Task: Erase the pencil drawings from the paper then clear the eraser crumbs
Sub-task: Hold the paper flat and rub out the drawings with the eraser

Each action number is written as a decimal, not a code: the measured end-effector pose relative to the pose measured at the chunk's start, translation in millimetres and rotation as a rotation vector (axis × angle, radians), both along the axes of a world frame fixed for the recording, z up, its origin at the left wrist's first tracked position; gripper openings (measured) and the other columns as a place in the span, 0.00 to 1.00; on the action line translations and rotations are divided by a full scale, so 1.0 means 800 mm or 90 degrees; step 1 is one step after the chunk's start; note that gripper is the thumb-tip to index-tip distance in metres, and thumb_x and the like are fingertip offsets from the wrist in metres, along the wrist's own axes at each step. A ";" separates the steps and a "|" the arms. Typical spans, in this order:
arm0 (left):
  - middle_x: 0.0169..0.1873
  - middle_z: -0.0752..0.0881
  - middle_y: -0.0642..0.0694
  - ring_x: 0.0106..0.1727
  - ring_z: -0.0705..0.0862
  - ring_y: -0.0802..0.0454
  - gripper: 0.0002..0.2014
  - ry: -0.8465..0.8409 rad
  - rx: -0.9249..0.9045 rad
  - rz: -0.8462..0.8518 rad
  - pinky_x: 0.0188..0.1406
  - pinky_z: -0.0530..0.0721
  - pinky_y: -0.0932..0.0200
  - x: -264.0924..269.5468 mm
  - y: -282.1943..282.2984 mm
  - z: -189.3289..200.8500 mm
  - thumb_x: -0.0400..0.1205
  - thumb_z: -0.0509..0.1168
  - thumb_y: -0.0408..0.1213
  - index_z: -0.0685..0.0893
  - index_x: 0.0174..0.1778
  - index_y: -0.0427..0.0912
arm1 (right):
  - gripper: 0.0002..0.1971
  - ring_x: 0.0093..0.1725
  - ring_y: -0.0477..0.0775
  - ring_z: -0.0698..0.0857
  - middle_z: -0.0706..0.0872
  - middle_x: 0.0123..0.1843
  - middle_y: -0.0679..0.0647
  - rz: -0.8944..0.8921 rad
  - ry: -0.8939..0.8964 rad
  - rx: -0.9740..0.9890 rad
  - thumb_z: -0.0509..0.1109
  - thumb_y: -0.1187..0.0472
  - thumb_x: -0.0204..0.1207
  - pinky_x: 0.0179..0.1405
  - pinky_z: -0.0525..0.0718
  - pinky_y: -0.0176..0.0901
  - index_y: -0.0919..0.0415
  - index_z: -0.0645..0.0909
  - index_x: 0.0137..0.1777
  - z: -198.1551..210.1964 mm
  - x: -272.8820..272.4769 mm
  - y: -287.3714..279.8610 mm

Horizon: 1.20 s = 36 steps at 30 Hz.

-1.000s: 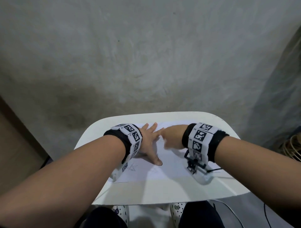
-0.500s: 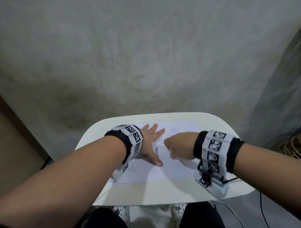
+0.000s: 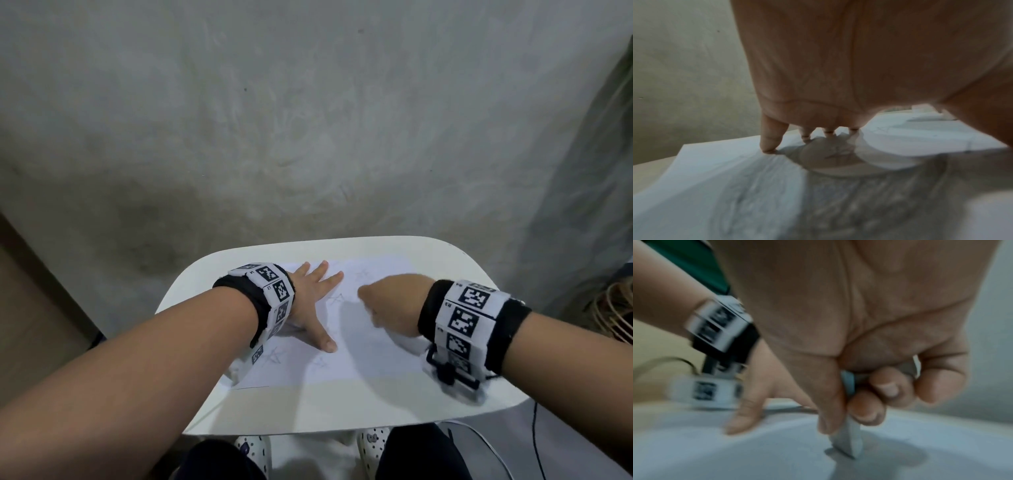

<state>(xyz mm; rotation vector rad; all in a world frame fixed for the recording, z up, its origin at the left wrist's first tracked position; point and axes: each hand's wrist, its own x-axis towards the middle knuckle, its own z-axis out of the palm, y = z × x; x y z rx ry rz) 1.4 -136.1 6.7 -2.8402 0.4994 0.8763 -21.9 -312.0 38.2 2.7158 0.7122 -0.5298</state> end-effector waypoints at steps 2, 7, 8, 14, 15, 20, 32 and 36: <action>0.82 0.24 0.55 0.84 0.29 0.46 0.67 0.009 0.005 -0.009 0.80 0.44 0.26 -0.001 0.002 0.001 0.65 0.71 0.74 0.24 0.80 0.62 | 0.05 0.45 0.56 0.78 0.82 0.48 0.55 0.011 0.054 0.022 0.63 0.61 0.80 0.41 0.74 0.43 0.61 0.76 0.52 -0.001 0.000 0.008; 0.82 0.24 0.56 0.84 0.28 0.48 0.67 0.012 0.000 -0.011 0.81 0.47 0.27 -0.008 0.003 -0.001 0.64 0.72 0.73 0.25 0.80 0.63 | 0.04 0.47 0.58 0.77 0.83 0.51 0.57 -0.102 -0.065 0.048 0.62 0.61 0.80 0.43 0.70 0.40 0.60 0.76 0.47 0.023 0.073 -0.008; 0.82 0.25 0.57 0.84 0.28 0.49 0.67 0.014 0.009 -0.014 0.81 0.47 0.27 -0.007 0.002 0.000 0.63 0.72 0.74 0.25 0.81 0.63 | 0.09 0.43 0.57 0.75 0.79 0.42 0.54 -0.121 -0.066 0.037 0.62 0.61 0.80 0.40 0.71 0.41 0.57 0.71 0.38 0.020 0.081 -0.010; 0.85 0.31 0.54 0.85 0.31 0.47 0.66 -0.004 -0.006 -0.042 0.82 0.47 0.29 0.024 -0.020 0.028 0.65 0.70 0.75 0.33 0.85 0.54 | 0.17 0.29 0.53 0.70 0.69 0.28 0.50 -0.113 -0.055 -0.007 0.61 0.64 0.77 0.24 0.64 0.37 0.56 0.62 0.28 0.004 0.102 -0.012; 0.85 0.32 0.54 0.85 0.32 0.47 0.66 -0.012 -0.014 -0.042 0.82 0.47 0.30 0.029 -0.025 0.029 0.65 0.70 0.75 0.33 0.85 0.54 | 0.14 0.31 0.54 0.72 0.71 0.29 0.50 -0.111 -0.057 -0.010 0.61 0.64 0.77 0.25 0.65 0.38 0.57 0.65 0.30 0.003 0.103 -0.013; 0.84 0.29 0.57 0.85 0.31 0.49 0.66 -0.010 -0.025 -0.046 0.83 0.45 0.32 0.035 -0.031 0.012 0.66 0.73 0.71 0.31 0.84 0.56 | 0.05 0.37 0.56 0.76 0.79 0.39 0.53 -0.104 -0.030 -0.023 0.62 0.62 0.78 0.28 0.68 0.40 0.61 0.74 0.41 0.006 0.106 -0.010; 0.83 0.27 0.57 0.84 0.28 0.49 0.66 0.005 -0.060 -0.021 0.82 0.46 0.32 0.029 -0.035 0.011 0.67 0.74 0.69 0.30 0.84 0.56 | 0.09 0.48 0.56 0.80 0.85 0.56 0.57 -0.024 0.003 -0.023 0.62 0.61 0.82 0.43 0.76 0.44 0.60 0.76 0.59 0.007 0.089 0.009; 0.83 0.27 0.57 0.84 0.28 0.48 0.66 0.007 -0.067 -0.021 0.83 0.45 0.31 0.028 -0.033 0.012 0.67 0.74 0.69 0.30 0.84 0.56 | 0.10 0.45 0.55 0.78 0.84 0.50 0.56 -0.039 0.032 -0.009 0.62 0.60 0.82 0.31 0.70 0.37 0.64 0.79 0.57 0.013 0.095 0.003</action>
